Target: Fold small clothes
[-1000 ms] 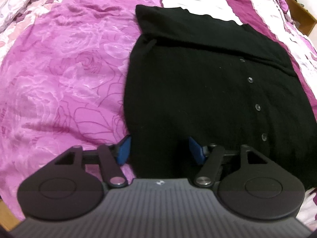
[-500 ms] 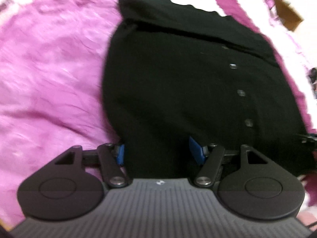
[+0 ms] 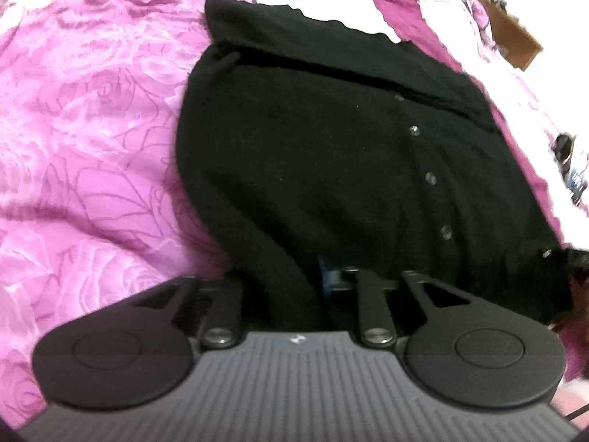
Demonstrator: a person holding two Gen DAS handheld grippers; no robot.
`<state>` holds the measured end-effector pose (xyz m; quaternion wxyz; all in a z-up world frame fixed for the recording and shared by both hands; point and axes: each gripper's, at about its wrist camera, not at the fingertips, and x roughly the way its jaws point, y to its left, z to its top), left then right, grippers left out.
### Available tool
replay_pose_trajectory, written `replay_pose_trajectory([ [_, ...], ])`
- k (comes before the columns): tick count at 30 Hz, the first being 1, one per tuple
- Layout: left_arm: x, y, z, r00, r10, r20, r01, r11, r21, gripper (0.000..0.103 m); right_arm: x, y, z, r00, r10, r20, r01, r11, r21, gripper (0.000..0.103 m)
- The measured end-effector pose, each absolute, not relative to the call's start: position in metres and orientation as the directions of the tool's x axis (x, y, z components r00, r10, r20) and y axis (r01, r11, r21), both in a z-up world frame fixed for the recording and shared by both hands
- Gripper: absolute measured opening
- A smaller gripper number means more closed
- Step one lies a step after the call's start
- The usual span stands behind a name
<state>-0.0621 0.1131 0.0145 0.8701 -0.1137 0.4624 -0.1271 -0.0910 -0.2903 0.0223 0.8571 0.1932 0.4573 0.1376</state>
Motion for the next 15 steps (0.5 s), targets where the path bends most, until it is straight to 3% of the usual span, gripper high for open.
replay_pose_trajectory([
  [1,-0.062,0.114,0.015,0.546,-0.337,-0.767,0.111,0.937,-0.332,0.015,-0.091,-0.292,0.022,0.549,0.414,-0.727,-0.056,0.885,0.462,0.025],
  [6,-0.064,0.107,0.028,0.591,-0.391,-0.706,0.157,0.914,-0.375,0.010,-0.094,-0.298,0.027,0.587,0.422,-0.691,-0.029,0.864,0.503,0.010],
  [15,-0.050,0.105,0.061,0.683,-0.396,-0.614,0.170,0.904,-0.393,0.009,-0.090,-0.303,0.055,0.701,0.434,-0.566,-0.048,0.820,0.570,0.005],
])
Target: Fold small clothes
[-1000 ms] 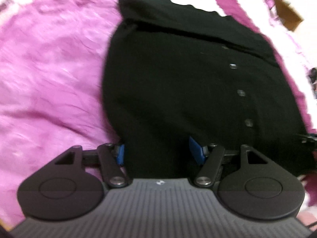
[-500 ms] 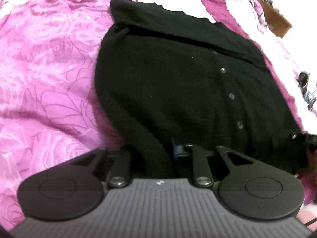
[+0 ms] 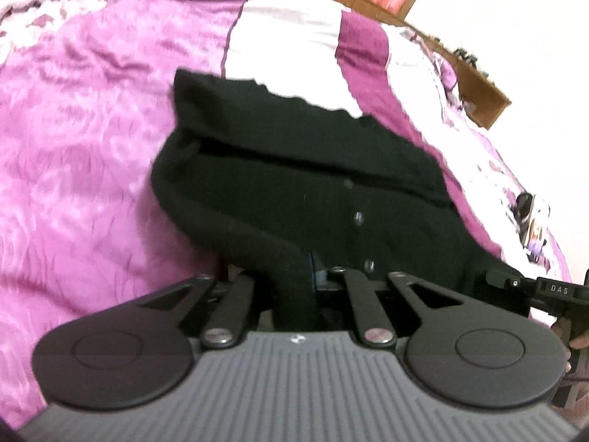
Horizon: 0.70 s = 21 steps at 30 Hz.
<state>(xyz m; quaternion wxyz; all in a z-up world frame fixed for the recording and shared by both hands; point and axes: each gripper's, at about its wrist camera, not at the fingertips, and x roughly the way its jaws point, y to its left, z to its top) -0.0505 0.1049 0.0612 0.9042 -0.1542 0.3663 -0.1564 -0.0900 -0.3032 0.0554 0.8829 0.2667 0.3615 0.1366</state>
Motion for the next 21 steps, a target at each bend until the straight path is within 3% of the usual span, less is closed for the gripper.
replay_pose_trajectory([
  [13,0.000,0.095,0.091,0.819,-0.341,-0.461,0.184,0.917,-0.353,0.009,-0.044,-0.315,0.080,0.855,0.329,-0.400,-0.033,0.805,0.592,0.004],
  [21,0.041,0.088,0.072,0.830,-0.267,-0.489,0.161,0.955,-0.249,0.009,0.007,-0.305,0.063,0.879,0.210,-0.427,0.012,0.887,0.461,0.004],
])
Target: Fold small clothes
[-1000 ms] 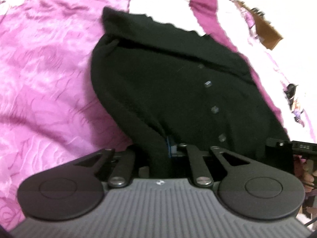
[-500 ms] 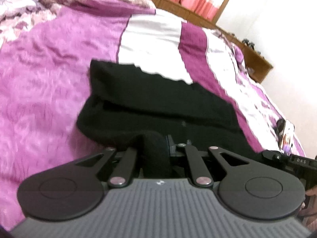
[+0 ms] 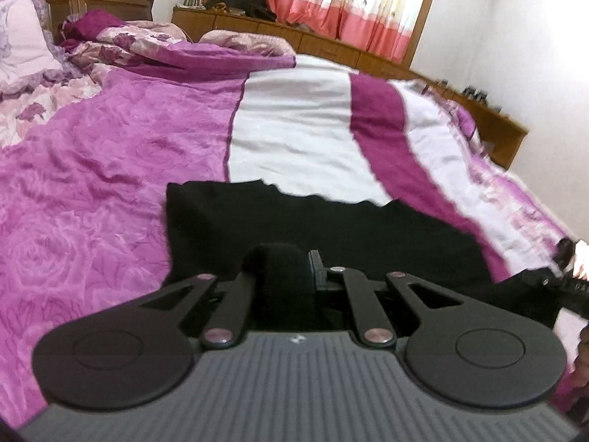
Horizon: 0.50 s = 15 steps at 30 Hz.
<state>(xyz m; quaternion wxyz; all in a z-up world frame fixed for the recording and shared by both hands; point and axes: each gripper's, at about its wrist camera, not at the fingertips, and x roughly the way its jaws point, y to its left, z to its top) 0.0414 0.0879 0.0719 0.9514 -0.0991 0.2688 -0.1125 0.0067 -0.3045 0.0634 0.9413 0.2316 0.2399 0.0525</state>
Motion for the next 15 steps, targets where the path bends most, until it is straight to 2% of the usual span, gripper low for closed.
replay_pose_trajectory([
  [8,0.068,0.091,0.025,0.784,-0.189,-0.591,0.112,0.980,-0.164,0.012,0.044,-0.304,0.014,0.828,0.143,-0.542,0.103,0.911,0.398,0.004],
  [15,0.070,0.090,0.018,0.776,-0.177,-0.605,0.116,0.984,-0.138,0.012,0.046,-0.294,0.002,0.824,0.114,-0.554,0.089,0.941,0.327,0.006],
])
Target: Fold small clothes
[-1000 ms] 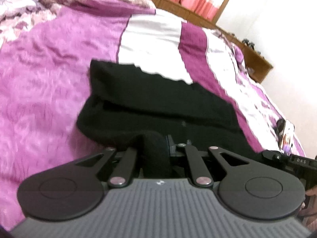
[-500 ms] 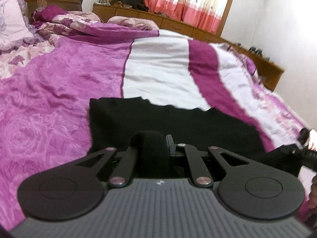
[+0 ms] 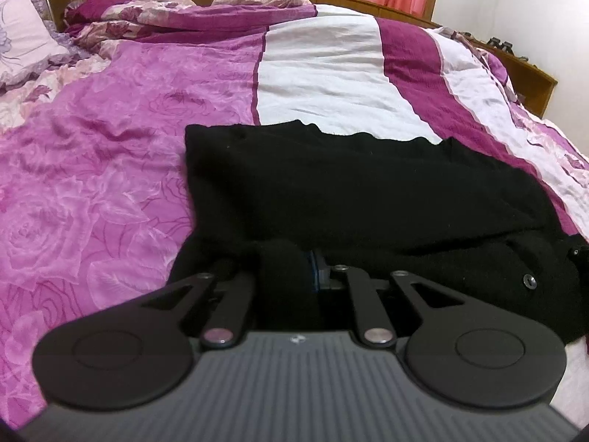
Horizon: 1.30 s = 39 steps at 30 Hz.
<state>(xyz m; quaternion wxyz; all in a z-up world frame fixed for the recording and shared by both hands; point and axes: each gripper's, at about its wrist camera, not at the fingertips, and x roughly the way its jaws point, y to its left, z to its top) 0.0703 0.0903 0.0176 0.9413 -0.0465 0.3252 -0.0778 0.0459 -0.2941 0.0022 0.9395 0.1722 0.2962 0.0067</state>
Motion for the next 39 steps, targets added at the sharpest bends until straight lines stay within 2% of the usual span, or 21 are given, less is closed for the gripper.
replay_pose_trajectory([
  [3,0.068,0.092,0.022,0.764,-0.180,-0.620,0.107,0.982,-0.154,0.016,0.043,-0.298,0.005,0.821,0.131,-0.555,0.096,0.927,0.362,0.008],
  [8,0.057,0.095,0.032,0.751,-0.200,-0.629,0.101,0.977,-0.189,0.030,0.030,-0.302,0.016,0.819,0.152,-0.554,0.099,0.913,0.397,0.028],
  [10,0.050,0.094,0.034,0.748,-0.202,-0.632,0.101,0.976,-0.192,0.032,0.023,-0.303,0.019,0.820,0.152,-0.552,0.101,0.910,0.401,0.038],
  [13,0.040,0.093,0.037,0.744,-0.198,-0.639,0.098,0.977,-0.189,0.033,0.009,-0.305,0.025,0.826,0.149,-0.544,0.110,0.903,0.415,0.047],
  [16,0.030,0.093,0.039,0.740,-0.200,-0.642,0.096,0.976,-0.193,0.040,-0.006,-0.307,0.033,0.830,0.151,-0.538,0.111,0.899,0.423,0.052],
  [22,0.010,0.094,0.040,0.740,-0.177,-0.649,0.075,0.981,-0.181,0.048,-0.031,-0.301,0.041,0.819,0.170,-0.548,0.086,0.908,0.410,0.060],
  [33,-0.004,0.094,0.018,0.691,-0.204,-0.694,0.058,0.972,-0.228,0.048,-0.048,-0.281,0.020,0.754,0.225,-0.618,0.072,0.906,0.417,0.062],
  [39,0.000,0.092,0.011,0.688,-0.238,-0.685,0.063,0.961,-0.270,0.049,-0.045,-0.280,0.010,0.739,0.261,-0.622,0.061,0.892,0.448,0.074],
])
